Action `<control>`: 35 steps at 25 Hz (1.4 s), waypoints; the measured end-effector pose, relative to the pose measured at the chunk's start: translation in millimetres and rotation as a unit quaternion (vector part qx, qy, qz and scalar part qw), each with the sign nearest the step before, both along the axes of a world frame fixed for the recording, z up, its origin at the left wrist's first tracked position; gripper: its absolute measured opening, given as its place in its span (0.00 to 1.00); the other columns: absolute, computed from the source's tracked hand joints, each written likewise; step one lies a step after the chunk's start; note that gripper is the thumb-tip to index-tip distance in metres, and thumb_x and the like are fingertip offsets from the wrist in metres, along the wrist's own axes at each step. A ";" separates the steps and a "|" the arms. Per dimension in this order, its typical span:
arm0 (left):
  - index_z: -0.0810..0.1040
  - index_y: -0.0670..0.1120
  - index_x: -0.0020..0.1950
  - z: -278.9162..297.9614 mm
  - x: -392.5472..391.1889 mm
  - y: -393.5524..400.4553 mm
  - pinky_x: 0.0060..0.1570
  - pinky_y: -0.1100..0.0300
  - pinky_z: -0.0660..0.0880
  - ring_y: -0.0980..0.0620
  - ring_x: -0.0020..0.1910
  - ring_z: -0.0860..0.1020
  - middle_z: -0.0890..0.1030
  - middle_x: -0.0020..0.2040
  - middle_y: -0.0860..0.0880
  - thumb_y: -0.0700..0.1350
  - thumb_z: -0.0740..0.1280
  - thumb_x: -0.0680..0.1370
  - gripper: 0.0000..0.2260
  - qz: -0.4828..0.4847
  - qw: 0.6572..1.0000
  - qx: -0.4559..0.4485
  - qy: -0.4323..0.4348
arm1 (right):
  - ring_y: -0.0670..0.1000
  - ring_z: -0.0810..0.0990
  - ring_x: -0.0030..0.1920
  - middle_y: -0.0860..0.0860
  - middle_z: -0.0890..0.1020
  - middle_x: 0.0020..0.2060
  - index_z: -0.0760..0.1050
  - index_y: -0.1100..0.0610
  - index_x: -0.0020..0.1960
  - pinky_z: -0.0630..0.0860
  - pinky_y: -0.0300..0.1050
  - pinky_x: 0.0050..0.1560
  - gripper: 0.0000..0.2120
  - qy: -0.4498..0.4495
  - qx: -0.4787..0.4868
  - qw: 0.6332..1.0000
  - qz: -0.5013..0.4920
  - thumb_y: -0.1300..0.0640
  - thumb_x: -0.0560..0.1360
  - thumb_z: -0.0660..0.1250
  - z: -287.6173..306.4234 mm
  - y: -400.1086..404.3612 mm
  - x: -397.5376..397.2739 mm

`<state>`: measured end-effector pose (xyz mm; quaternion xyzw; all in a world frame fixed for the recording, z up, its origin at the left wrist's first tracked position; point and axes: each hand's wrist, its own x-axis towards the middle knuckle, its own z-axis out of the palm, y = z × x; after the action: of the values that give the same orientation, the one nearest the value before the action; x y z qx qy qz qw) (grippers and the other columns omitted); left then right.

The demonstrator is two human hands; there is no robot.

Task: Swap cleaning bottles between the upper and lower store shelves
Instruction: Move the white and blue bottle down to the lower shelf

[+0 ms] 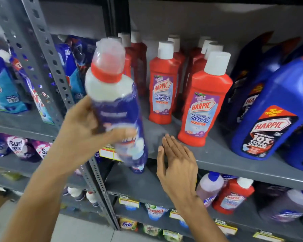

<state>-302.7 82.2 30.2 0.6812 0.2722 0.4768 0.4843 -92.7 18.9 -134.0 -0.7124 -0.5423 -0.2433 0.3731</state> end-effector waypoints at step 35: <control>0.77 0.43 0.68 -316.3 13.2 104.4 0.56 0.59 0.81 0.55 0.57 0.84 0.86 0.61 0.46 0.38 0.85 0.66 0.32 -0.026 0.936 -0.195 0.291 | 0.52 0.83 0.71 0.54 0.86 0.67 0.84 0.60 0.68 0.74 0.48 0.77 0.18 0.016 -0.009 1.000 -0.006 0.53 0.85 0.63 5.8 0.2 -3.5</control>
<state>-289.4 186.6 -286.1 0.6890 0.4710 0.1824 0.5198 -96.2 19.0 -128.1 -0.7231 -0.5340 -0.2288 0.3737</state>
